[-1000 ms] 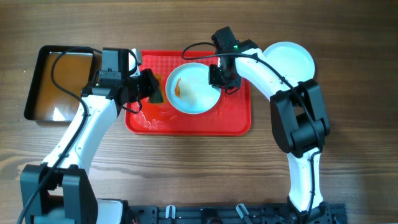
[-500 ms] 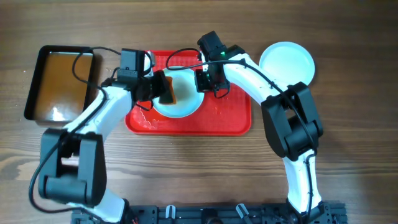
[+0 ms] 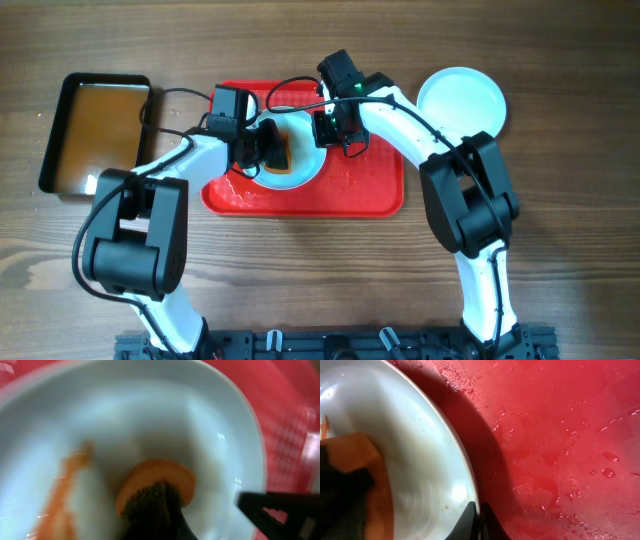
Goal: Clean dirty plates on tray and stack at the side
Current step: 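Scrub the plate held by the right gripper with the left sponge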
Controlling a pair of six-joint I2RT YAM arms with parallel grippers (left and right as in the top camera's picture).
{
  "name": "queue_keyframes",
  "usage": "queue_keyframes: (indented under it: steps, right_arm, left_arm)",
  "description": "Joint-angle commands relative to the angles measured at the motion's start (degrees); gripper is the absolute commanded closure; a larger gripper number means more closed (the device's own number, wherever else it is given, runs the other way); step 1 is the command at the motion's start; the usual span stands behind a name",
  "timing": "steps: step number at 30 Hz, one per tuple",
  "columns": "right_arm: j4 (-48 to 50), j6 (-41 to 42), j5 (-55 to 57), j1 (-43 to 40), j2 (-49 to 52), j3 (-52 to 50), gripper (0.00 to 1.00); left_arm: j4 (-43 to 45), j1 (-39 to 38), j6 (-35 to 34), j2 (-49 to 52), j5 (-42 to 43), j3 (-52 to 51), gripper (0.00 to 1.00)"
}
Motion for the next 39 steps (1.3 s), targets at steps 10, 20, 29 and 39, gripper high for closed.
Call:
queue_keyframes:
  steps: [10, 20, 29, 39]
  right_arm:
    - [-0.3, -0.7, -1.4, -0.1, 1.3, -0.7, 0.96]
    - [0.3, -0.7, -1.6, -0.1, 1.3, -0.7, 0.96]
    - [0.1, -0.7, -1.6, -0.1, 1.3, -0.7, 0.96]
    - [0.1, -0.7, -1.6, -0.1, 1.3, -0.7, 0.96]
  left_arm:
    - [-1.3, 0.0, 13.6, -3.5, -40.5, -0.4, 0.96]
    - [-1.7, -1.8, 7.0, -15.6, -14.8, -0.6, 0.96]
    - [-4.5, -2.8, 3.0, -2.2, -6.4, -0.6, 0.96]
    - [-10.1, -2.9, 16.8, -3.2, -36.1, -0.4, 0.96]
